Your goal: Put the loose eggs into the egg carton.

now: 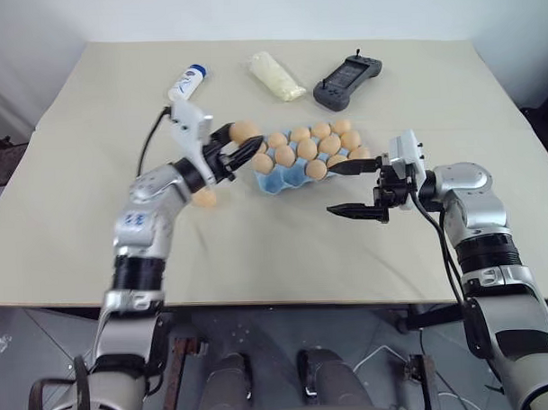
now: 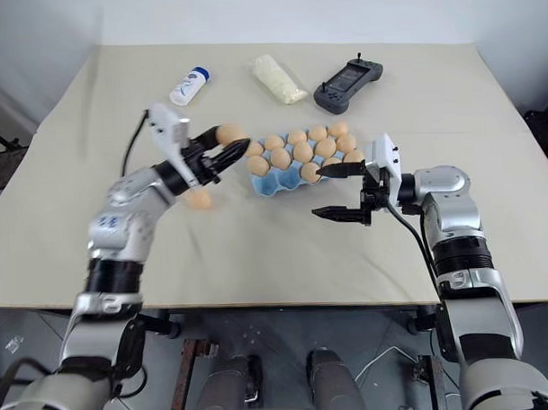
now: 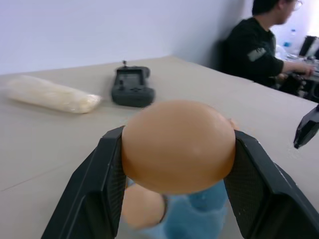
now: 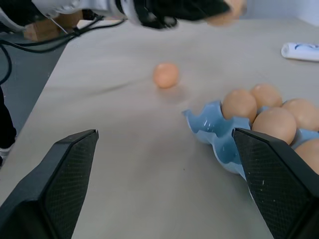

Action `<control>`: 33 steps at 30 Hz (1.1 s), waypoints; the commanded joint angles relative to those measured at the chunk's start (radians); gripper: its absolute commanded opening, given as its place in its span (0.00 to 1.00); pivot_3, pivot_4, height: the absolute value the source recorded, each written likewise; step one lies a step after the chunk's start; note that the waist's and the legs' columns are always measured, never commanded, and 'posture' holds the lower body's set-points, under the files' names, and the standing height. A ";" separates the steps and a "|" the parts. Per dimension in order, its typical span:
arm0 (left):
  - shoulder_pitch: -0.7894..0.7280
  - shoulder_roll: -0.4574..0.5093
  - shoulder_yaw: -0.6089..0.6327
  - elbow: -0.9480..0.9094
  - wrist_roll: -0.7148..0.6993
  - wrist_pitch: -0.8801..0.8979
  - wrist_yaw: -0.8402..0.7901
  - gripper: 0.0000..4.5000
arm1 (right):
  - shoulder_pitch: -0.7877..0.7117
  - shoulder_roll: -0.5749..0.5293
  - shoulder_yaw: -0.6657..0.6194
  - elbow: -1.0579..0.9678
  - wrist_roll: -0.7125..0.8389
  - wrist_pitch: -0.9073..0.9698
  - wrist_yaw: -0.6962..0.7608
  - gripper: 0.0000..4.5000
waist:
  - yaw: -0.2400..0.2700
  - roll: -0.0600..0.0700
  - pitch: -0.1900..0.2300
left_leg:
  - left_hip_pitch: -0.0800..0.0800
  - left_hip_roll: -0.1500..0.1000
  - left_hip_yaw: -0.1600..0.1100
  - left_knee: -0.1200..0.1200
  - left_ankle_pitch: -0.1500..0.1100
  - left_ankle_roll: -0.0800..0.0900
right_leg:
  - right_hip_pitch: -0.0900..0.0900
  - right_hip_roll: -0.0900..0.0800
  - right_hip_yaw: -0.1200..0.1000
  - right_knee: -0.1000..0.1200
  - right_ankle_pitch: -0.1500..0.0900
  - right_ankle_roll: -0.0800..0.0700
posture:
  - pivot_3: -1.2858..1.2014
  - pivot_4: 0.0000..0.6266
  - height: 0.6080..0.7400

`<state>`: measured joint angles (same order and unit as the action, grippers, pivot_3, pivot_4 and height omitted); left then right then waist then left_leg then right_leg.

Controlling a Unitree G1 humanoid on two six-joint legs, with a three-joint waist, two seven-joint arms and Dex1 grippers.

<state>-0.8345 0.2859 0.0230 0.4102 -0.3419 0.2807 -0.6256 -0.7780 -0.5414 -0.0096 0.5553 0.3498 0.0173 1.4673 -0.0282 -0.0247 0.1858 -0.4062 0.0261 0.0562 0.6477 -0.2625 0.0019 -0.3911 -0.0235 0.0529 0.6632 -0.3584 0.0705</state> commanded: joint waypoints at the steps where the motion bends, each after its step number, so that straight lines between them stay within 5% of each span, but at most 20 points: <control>1: -0.070 -0.038 -0.028 0.149 0.048 -0.084 -0.046 0.53 | 0.019 -0.018 -0.041 -0.044 0.022 -0.020 -0.021 1.00 | -0.003 0.000 0.000 | 0.000 0.000 0.000 0.000 0.000 0.000 | 0.000 0.000 0.000 0.000 0.000 0.000 | 0.52 0.24 1.00; 13: -0.281 -0.150 -0.042 0.593 0.176 -0.273 -0.070 0.53 | 0.119 -0.027 -0.070 -0.136 0.026 -0.017 -0.105 1.00 | 0.000 0.000 0.000 | 0.000 0.000 0.004 0.001 0.000 0.000 | -0.002 0.001 0.004 0.001 0.001 0.001 | 0.52 0.24 1.00; 20: -0.289 -0.155 -0.030 0.628 0.208 -0.283 -0.061 0.99 | 0.108 -0.023 -0.074 -0.111 0.009 -0.050 -0.152 1.00 | 0.000 0.000 0.000 | 0.000 0.000 0.005 0.002 0.000 0.000 | -0.003 0.002 0.005 0.004 0.001 0.001 | 0.52 0.24 1.00; 26: -0.253 -0.116 -0.018 0.507 0.201 -0.252 -0.075 0.99 | 0.057 -0.014 -0.081 -0.036 0.027 -0.061 -0.156 1.00 | -0.002 -0.001 0.000 | 0.001 0.000 0.005 0.003 0.001 0.000 | -0.003 0.002 0.005 0.008 0.001 0.002 | 0.52 0.24 1.00; 33: -0.103 -0.012 0.073 -0.004 0.099 -0.053 -0.033 0.99 | 0.024 0.003 -0.095 0.021 0.046 -0.051 -0.142 1.00 | -0.004 0.000 0.000 | 0.001 0.001 0.005 0.002 0.001 -0.001 | -0.004 0.002 0.006 0.010 0.001 0.002 | 0.52 0.24 1.00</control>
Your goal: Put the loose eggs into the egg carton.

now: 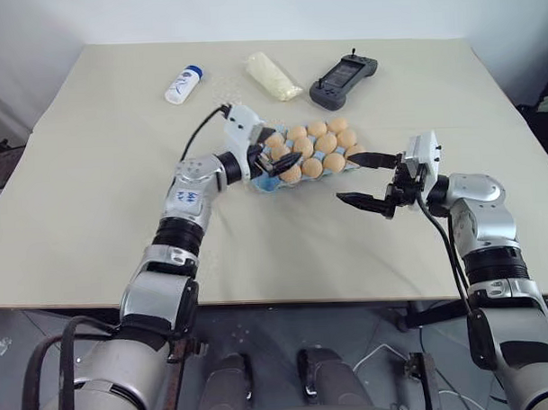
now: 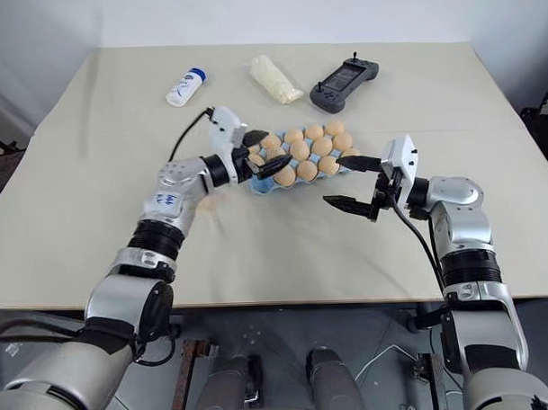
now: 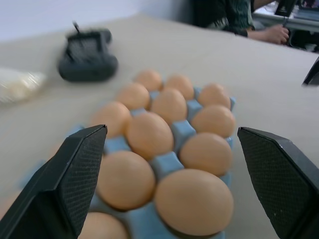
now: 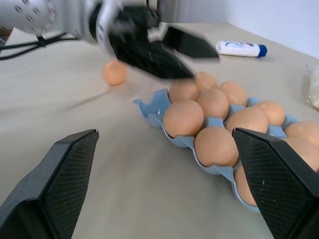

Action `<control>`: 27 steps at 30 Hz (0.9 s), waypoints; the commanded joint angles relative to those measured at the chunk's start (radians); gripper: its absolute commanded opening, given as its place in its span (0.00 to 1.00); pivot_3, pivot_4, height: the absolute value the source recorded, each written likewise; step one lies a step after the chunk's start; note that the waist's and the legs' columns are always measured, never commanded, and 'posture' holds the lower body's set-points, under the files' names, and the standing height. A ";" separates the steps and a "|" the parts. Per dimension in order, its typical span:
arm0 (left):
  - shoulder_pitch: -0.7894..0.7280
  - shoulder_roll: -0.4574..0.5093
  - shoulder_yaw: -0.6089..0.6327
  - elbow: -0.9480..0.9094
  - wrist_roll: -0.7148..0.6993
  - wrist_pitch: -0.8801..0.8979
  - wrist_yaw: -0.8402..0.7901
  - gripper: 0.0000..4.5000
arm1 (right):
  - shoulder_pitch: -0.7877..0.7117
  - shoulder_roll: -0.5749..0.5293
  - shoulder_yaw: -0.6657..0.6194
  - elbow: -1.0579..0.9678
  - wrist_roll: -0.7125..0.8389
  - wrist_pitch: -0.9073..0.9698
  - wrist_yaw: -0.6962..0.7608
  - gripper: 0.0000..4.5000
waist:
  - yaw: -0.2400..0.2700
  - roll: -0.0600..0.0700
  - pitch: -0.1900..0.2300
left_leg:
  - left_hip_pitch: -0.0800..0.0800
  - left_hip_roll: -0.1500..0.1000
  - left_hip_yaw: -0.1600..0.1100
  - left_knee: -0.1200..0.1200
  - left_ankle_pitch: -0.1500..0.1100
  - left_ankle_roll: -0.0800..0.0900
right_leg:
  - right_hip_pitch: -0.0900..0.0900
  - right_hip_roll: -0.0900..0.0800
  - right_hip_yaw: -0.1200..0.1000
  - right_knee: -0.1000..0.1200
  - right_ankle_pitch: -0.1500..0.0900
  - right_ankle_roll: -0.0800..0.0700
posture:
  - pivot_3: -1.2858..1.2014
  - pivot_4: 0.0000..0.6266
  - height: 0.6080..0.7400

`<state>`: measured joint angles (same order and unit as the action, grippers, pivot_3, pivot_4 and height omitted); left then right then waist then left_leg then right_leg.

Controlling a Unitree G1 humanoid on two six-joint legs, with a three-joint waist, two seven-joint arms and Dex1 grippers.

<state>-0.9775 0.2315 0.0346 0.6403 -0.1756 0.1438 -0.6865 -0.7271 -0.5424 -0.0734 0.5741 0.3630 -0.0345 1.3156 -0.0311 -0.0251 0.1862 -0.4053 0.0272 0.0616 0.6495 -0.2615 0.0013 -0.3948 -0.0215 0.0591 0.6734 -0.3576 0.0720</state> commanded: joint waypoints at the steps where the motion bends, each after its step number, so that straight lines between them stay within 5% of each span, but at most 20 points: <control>1: 0.074 0.061 0.083 -0.308 -0.093 0.121 0.036 0.99 | -0.031 0.008 -0.034 0.009 0.037 0.003 0.012 1.00 | -0.002 0.000 0.000 | 0.000 0.000 0.000 0.000 0.000 0.000 | 0.000 0.000 0.000 0.000 0.000 0.000 | 0.52 0.24 1.00; 9: 0.466 0.257 0.233 -0.713 -0.208 0.345 0.045 0.99 | -0.060 0.026 -0.043 0.082 0.058 0.002 0.077 1.00 | -0.012 0.000 0.000 | 0.002 0.001 0.000 0.001 0.000 0.000 | 0.001 0.000 0.000 -0.001 0.000 0.000 | 0.52 0.24 1.00; 20: 0.915 0.281 0.413 -0.746 -0.251 0.218 0.019 0.99 | -0.088 0.026 -0.018 0.184 0.000 -0.030 0.109 1.00 | -0.023 0.000 0.000 | 0.002 -0.001 -0.002 -0.003 0.000 0.001 | 0.003 -0.004 -0.003 -0.006 0.000 0.000 | 0.52 0.24 1.00; 27: 0.972 0.288 0.405 -0.797 -0.298 0.242 0.021 0.99 | -0.097 0.028 -0.021 0.189 -0.010 -0.028 0.108 1.00 | -0.024 0.000 0.000 | 0.001 -0.001 -0.003 -0.003 0.000 0.001 | 0.004 -0.004 -0.004 -0.009 0.000 -0.001 | 0.52 0.24 1.00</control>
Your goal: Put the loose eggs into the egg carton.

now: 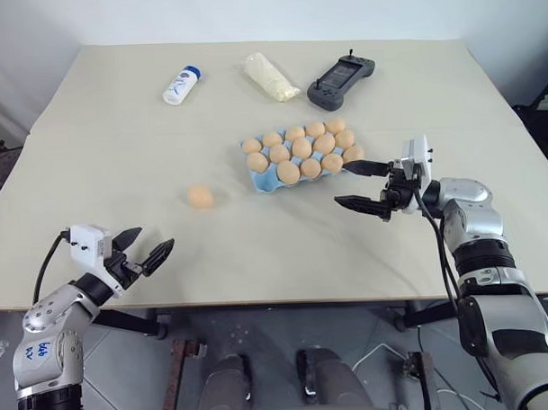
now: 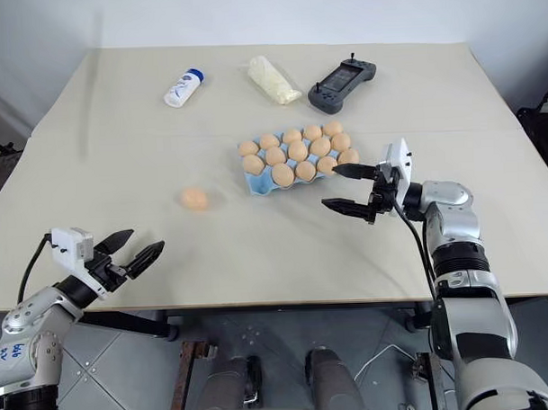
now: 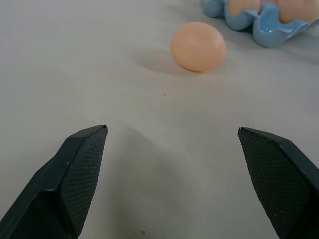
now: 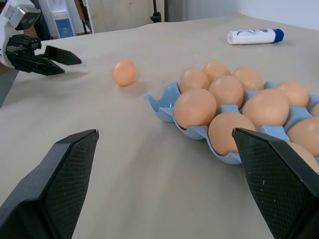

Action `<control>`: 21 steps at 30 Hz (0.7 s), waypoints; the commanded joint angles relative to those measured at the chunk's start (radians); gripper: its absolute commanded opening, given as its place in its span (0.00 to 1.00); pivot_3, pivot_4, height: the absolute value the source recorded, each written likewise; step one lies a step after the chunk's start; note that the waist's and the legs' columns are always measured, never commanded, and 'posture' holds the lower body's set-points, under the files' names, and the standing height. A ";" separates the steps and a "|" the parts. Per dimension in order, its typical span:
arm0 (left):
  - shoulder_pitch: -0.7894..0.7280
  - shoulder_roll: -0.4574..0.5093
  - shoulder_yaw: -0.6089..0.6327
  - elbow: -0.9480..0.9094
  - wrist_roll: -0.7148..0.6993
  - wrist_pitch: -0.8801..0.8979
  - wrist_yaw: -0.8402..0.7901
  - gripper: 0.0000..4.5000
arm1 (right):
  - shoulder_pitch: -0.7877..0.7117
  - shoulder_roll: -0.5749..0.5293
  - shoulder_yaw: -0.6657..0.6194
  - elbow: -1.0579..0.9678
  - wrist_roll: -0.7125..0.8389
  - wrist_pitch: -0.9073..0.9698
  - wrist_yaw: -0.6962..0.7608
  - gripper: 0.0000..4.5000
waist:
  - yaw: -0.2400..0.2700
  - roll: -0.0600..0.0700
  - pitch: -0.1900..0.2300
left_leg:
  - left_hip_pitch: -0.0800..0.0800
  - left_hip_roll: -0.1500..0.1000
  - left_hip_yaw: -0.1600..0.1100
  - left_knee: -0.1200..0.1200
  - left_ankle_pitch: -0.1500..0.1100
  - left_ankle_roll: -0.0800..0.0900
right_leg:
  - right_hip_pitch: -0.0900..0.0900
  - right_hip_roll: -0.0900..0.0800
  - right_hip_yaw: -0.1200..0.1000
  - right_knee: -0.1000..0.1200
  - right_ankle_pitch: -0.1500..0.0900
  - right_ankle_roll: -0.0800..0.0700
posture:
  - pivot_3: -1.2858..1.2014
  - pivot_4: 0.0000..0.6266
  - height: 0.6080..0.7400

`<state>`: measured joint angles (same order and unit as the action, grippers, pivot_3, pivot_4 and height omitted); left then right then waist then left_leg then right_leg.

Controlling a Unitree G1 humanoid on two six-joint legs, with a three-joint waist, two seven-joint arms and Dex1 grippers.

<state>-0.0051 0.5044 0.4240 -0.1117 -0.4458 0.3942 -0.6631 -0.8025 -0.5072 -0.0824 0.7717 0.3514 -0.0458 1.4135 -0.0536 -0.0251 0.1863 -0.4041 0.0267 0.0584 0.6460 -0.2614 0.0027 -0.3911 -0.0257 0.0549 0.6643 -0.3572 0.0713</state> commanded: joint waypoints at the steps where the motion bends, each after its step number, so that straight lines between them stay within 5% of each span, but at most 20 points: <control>1: -0.013 0.019 0.010 -0.042 -0.028 -0.008 0.000 0.99 | -0.024 -0.007 -0.012 -0.008 0.001 -0.017 0.010 1.00 | -0.003 0.000 0.000 | 0.000 0.000 0.000 0.000 0.000 0.000 | 0.000 0.000 0.000 0.000 0.000 0.000 | 0.52 0.24 1.00; 8: -0.215 0.002 -0.098 0.066 0.013 -0.024 0.020 0.99 | -0.027 0.000 -0.007 -0.013 -0.007 -0.013 0.003 1.00 | 0.001 0.000 0.000 | 0.000 0.000 0.000 -0.001 0.000 0.000 | 0.000 0.000 0.000 -0.001 0.000 0.000 | 0.52 0.24 1.00; 21: -0.582 -0.062 -0.257 0.591 0.158 -0.188 0.007 0.95 | 0.022 -0.011 -0.012 -0.091 -0.003 0.015 -0.006 1.00 | -0.002 0.000 0.000 | -0.001 0.000 0.003 0.001 0.000 0.000 | -0.002 0.002 0.000 0.000 0.001 0.001 | 0.52 0.24 1.00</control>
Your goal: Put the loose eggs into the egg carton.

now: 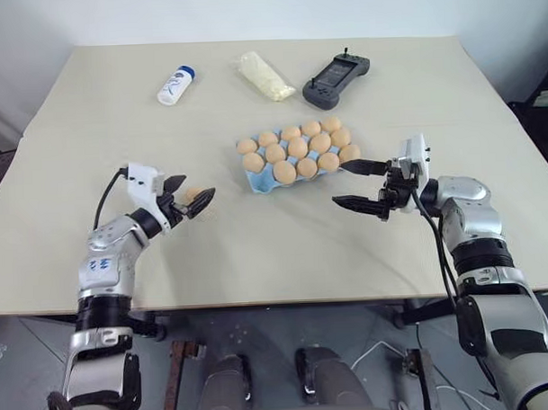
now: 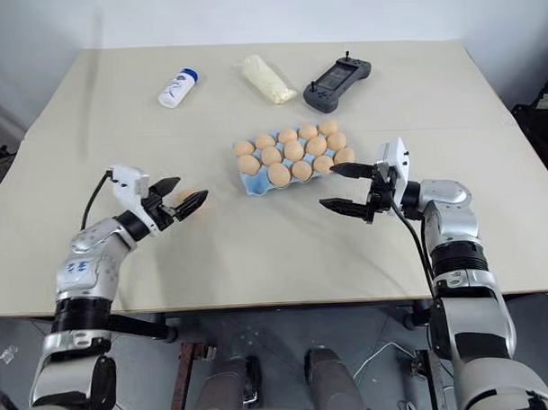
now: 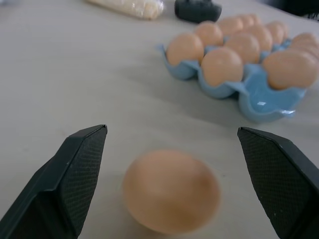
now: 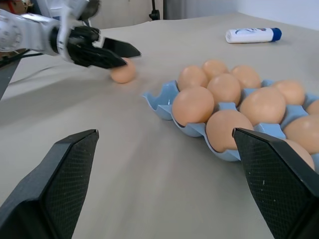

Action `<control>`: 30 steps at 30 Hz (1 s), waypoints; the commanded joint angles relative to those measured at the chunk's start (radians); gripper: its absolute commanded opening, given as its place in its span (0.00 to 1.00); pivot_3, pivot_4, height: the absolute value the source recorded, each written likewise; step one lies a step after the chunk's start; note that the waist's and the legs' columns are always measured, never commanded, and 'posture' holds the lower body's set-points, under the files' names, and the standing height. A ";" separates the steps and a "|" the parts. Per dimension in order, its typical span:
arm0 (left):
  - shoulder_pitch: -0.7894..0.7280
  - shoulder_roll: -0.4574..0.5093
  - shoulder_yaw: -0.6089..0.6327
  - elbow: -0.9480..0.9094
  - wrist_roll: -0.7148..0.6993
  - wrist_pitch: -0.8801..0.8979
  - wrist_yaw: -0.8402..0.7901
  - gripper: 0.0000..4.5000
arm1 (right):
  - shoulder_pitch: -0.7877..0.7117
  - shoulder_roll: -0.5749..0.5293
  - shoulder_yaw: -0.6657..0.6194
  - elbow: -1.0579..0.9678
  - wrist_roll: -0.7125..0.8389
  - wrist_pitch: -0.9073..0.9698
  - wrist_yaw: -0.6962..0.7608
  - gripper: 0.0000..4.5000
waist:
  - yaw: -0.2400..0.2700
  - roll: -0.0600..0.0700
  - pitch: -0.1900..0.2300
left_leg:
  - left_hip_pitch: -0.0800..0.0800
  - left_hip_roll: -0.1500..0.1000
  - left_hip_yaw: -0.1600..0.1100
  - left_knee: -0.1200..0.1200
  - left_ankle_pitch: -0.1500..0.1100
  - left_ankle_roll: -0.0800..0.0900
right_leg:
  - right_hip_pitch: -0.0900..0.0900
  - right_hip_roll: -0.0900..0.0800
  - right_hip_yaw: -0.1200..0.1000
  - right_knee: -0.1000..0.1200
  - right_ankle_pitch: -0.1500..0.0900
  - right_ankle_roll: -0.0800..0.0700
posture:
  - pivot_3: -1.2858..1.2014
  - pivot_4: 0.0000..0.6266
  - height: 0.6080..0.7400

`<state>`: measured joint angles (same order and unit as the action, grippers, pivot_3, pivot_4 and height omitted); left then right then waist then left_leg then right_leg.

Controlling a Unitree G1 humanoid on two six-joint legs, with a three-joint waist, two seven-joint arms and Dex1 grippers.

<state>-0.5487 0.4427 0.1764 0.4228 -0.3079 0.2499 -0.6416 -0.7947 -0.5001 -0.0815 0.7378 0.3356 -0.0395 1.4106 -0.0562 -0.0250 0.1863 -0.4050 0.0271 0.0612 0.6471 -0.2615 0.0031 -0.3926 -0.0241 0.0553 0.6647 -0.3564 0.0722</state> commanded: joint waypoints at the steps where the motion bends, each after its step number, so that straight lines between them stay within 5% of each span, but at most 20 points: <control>1: -0.049 -0.001 -0.011 0.075 0.018 -0.048 -0.025 0.90 | 0.020 -0.020 -0.015 -0.067 0.014 0.012 -0.006 1.00 | 0.002 0.000 0.000 | 0.000 0.000 0.000 0.000 0.000 0.000 | 0.000 0.000 0.000 0.000 0.000 0.000 | 0.52 0.24 1.00; 6: -0.062 0.004 -0.016 0.100 0.024 -0.050 -0.039 0.58 | 0.045 -0.026 -0.020 -0.100 0.017 0.026 -0.019 1.00 | 0.002 0.000 0.000 | 0.000 0.000 0.000 0.000 0.000 0.000 | 0.000 0.000 0.000 0.001 0.000 0.000 | 0.52 0.24 1.00; 8: -0.064 0.008 -0.014 0.096 0.024 -0.055 -0.044 0.53 | 0.050 -0.027 -0.021 -0.108 0.018 0.030 -0.024 1.00 | 0.002 0.000 0.000 | 0.000 0.000 0.000 0.001 0.000 0.000 | 0.000 0.000 0.000 0.001 0.000 0.000 | 0.52 0.24 1.00; 15: -0.088 0.010 -0.017 0.079 0.031 -0.070 -0.047 0.50 | 0.060 -0.029 -0.024 -0.123 0.022 0.037 -0.034 1.00 | 0.003 0.000 0.000 | 0.000 0.000 0.000 0.002 0.000 0.000 | 0.000 0.000 0.000 0.003 0.000 0.000 | 0.52 0.24 1.00; 21: -0.255 -0.064 -0.046 0.091 0.023 -0.108 -0.071 0.50 | 0.072 -0.029 -0.025 -0.138 0.024 0.039 -0.044 1.00 | 0.023 0.000 0.000 | 0.000 -0.001 0.000 0.003 0.000 0.000 | 0.000 -0.001 0.000 0.004 0.000 0.000 | 0.52 0.24 1.00; 30: -0.475 -0.189 -0.114 0.459 0.122 -0.250 -0.066 0.50 | 0.129 -0.030 -0.039 -0.212 0.043 0.046 -0.074 1.00 | 0.026 -0.001 0.000 | 0.000 -0.001 0.002 0.002 0.000 0.000 | 0.000 0.000 0.001 0.002 0.000 0.001 | 0.52 0.24 1.00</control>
<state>-0.9881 0.2568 0.0653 0.8503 -0.2012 0.0389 -0.7034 -0.6690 -0.5179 -0.0923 0.5737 0.3497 0.0032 1.3449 -0.0306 -0.0256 0.1866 -0.4052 0.0262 0.0636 0.6493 -0.2612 0.0035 -0.3936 -0.0238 0.0572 0.6667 -0.3559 0.0730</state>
